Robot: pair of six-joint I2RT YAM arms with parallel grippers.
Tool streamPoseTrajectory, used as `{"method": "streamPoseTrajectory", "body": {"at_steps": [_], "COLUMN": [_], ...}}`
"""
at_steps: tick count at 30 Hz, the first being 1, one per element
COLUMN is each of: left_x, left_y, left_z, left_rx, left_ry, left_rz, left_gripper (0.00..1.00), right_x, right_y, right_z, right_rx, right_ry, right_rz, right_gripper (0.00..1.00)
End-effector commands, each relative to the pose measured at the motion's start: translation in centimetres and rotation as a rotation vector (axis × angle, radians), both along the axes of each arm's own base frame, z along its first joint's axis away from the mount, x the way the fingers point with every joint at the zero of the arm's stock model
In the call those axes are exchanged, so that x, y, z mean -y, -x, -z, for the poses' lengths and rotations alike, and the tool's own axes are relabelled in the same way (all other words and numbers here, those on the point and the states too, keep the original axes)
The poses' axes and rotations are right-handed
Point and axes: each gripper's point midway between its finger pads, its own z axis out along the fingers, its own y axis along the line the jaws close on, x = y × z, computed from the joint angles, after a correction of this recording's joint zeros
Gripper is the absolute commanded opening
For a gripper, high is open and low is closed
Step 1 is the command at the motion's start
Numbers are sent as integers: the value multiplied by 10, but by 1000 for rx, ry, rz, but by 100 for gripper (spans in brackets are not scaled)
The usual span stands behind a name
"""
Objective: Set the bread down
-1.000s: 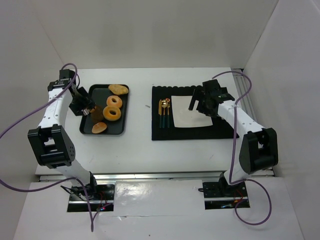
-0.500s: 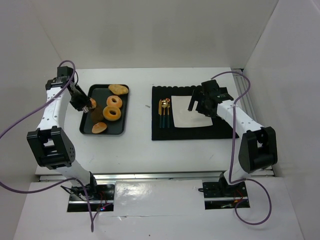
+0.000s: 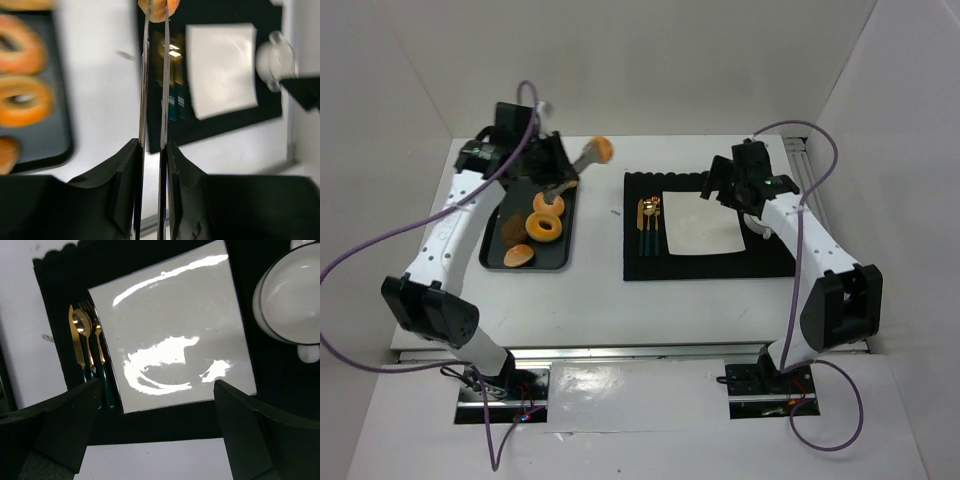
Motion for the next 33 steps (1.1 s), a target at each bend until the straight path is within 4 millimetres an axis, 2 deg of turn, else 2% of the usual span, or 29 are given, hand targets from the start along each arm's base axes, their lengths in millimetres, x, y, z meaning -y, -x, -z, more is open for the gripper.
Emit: {"method": "streamPoseTrajectory", "body": {"at_steps": [1,2,3,5,6,7,8,9,10,11,13,14,16,18,20,21,23,25,26,27,29,31,33], "left_x": [90,112,127,161,177,189,211,219,230,247,263,274,283,288,290,291,289,287,286,285,282,278,273], "left_y": [5,1,2,7,4,3,3,7,4,5,2,1,-3,-10,-15,-16,-11,-9,-9,-7,-4,-2,-3], "left_z": [5,15,17,19,35,40,48,39,59,60,63,80,82,98,102,110,113,125,120,124,107,99,82], "left_rx": [2,-6,-6,1,-34,-42,-51,-30,-62,-37,-25,-50,-48,-71,-75,-88,-104,-134,-119,-129,-102,-93,-47], "left_ry": [82,106,113,120,128,133,136,144,125,124,129,119,120,111,111,105,92,79,77,73,76,72,63], "left_rz": [234,279,316,375,398,412,455,474,480,502,525,537,546,529,515,514,533,530,538,538,547,539,528], "left_gripper": [11,11,12,14,14,14,14,14,15,15,15,15,15,18,22,33,45,58,61,65,71,71,70], "right_x": [25,31,37,46,50,52,60,63,64,67,74,76,81,82,85,85,85,88,88,88,86,85,83], "right_y": [1,7,12,23,27,31,38,41,45,48,55,57,59,62,63,65,65,66,66,67,66,65,63], "right_z": [-68,-82,-85,-104,-105,-108,-111,-118,-115,-120,-124,-127,-125,-123,-125,-122,-122,-120,-120,-116,-116,-117,-114], "right_rx": [185,233,244,300,306,318,335,354,352,367,380,390,377,361,357,346,345,336,336,326,325,333,322], "right_ry": [17,22,28,37,43,46,55,56,57,61,69,72,85,98,100,104,104,108,108,111,104,96,93], "right_rz": [84,106,125,157,168,176,203,213,213,225,250,258,263,256,265,264,264,272,272,272,262,255,247], "right_gripper": [100,100,100,100,100,100,100,100,100,100,100,100,100,100,100,100,100,100,100,100,100,100,100]}}
